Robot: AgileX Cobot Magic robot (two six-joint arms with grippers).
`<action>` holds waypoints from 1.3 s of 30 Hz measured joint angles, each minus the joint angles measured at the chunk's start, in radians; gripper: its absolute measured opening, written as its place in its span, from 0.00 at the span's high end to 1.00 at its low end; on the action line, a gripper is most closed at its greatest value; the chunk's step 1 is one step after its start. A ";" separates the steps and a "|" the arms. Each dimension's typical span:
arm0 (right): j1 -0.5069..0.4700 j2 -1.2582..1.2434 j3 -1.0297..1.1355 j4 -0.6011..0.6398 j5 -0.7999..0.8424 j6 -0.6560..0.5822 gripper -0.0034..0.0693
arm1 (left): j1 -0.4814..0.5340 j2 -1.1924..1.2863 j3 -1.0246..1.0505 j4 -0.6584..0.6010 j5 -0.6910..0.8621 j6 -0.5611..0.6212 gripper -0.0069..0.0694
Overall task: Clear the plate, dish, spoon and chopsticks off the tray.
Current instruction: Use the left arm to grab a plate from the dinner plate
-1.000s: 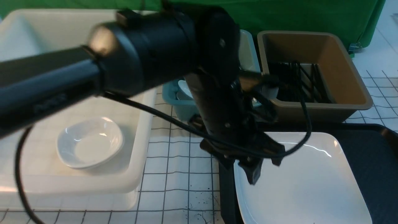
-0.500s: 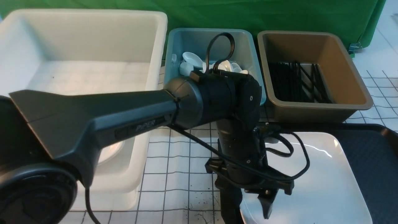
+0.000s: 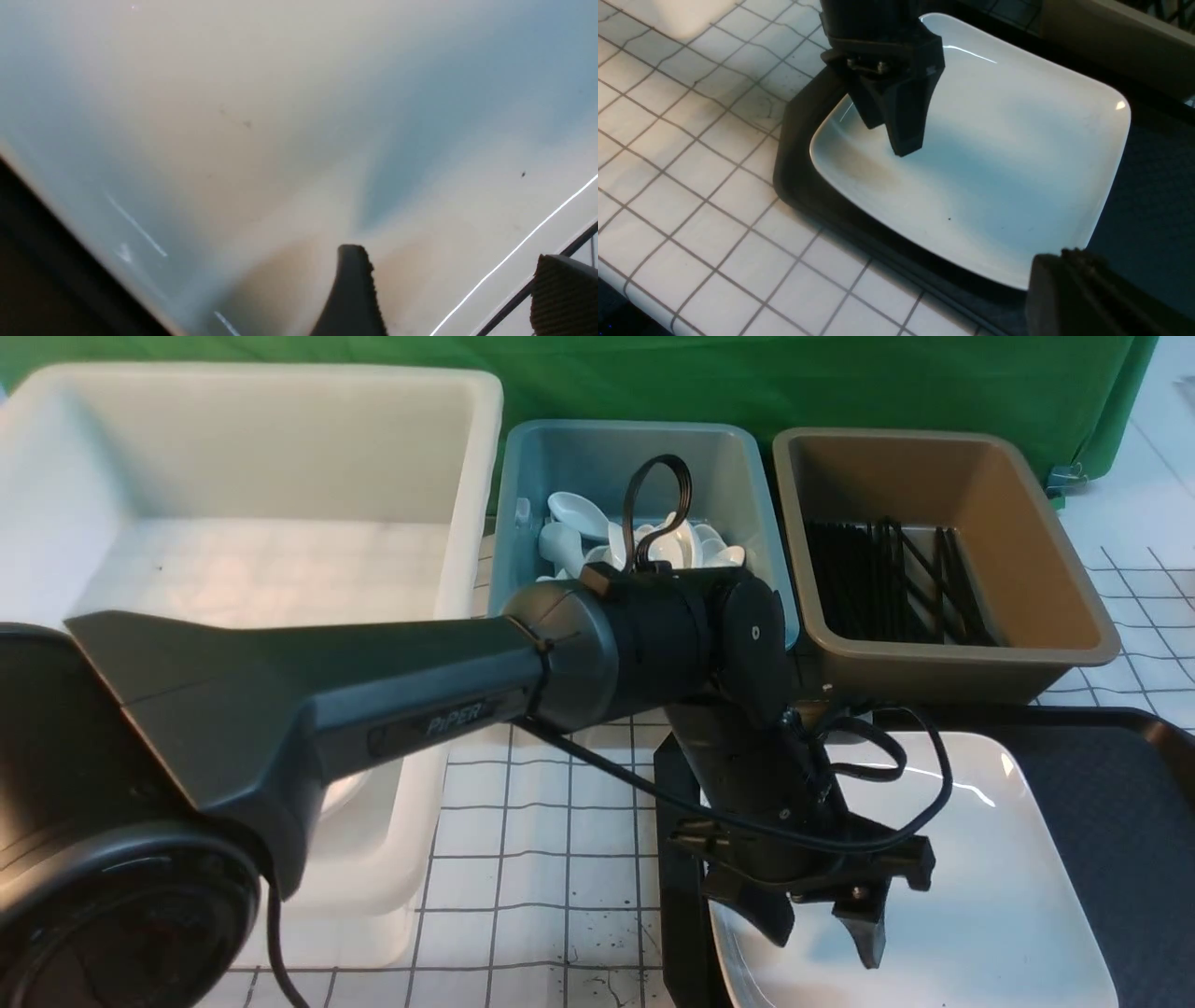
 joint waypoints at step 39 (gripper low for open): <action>0.000 0.000 0.003 0.000 0.007 0.000 0.86 | 0.015 0.035 -0.064 -0.011 0.058 0.025 0.45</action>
